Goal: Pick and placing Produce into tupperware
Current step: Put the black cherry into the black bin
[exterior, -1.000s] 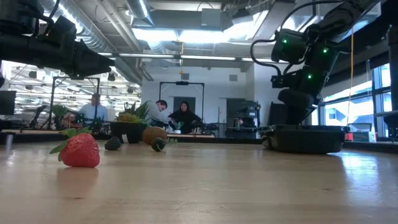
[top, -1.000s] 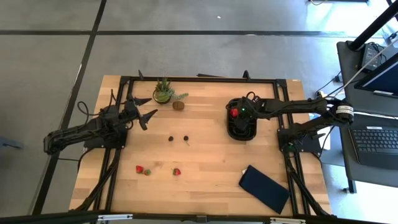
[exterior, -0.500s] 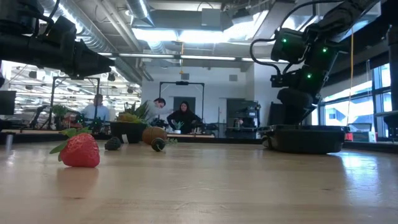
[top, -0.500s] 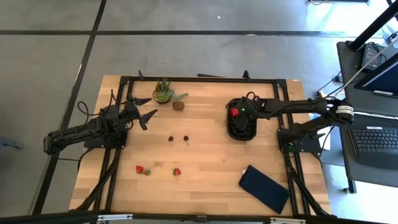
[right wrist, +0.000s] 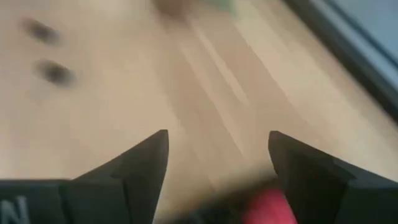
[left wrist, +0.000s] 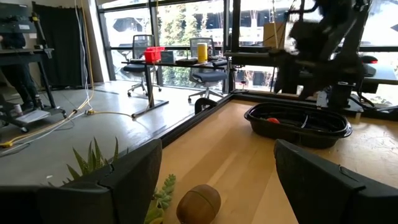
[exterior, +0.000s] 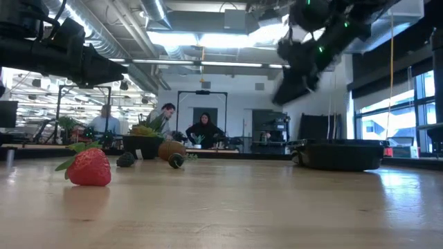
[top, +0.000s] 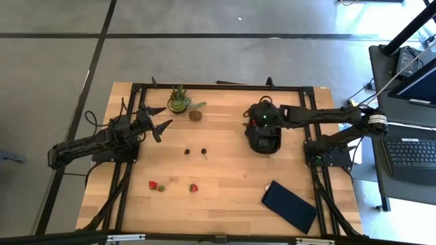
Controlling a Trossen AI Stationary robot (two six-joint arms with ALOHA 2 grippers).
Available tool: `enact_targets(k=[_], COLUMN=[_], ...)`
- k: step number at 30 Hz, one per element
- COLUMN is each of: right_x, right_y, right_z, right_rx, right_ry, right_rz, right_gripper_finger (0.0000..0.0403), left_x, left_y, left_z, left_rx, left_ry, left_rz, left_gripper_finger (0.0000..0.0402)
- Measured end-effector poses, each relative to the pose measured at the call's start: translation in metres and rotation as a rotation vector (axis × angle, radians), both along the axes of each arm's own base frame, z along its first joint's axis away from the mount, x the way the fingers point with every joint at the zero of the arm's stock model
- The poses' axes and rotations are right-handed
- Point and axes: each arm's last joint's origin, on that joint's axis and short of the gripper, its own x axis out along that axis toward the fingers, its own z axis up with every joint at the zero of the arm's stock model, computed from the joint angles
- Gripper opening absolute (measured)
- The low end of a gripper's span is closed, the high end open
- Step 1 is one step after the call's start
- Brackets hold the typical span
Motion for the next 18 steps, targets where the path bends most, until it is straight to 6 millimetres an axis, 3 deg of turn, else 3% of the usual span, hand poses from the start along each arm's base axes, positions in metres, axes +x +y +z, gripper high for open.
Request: enact_targets(k=[4,10,18], right_x=[0.016,0.028,0.063], right_y=[0.018,0.034,0.049], right_z=[0.015,0.025,-0.006], right_rx=[-0.086,-0.078,-0.112], right_ry=[-0.176,-0.331,-0.406], right_rz=[0.134,0.168,0.240], right_gripper_finger=[0.0277,0.0277,0.0277], left_x=[0.000,0.000,0.000], left_y=[0.000,0.000,0.000], left_z=[0.000,0.000,0.000], left_rx=[0.000,0.000,0.000], left_ry=[0.000,0.000,-0.001], left_rz=[0.000,0.000,0.000], left_gripper_finger=[0.0302,0.0302,0.0302])
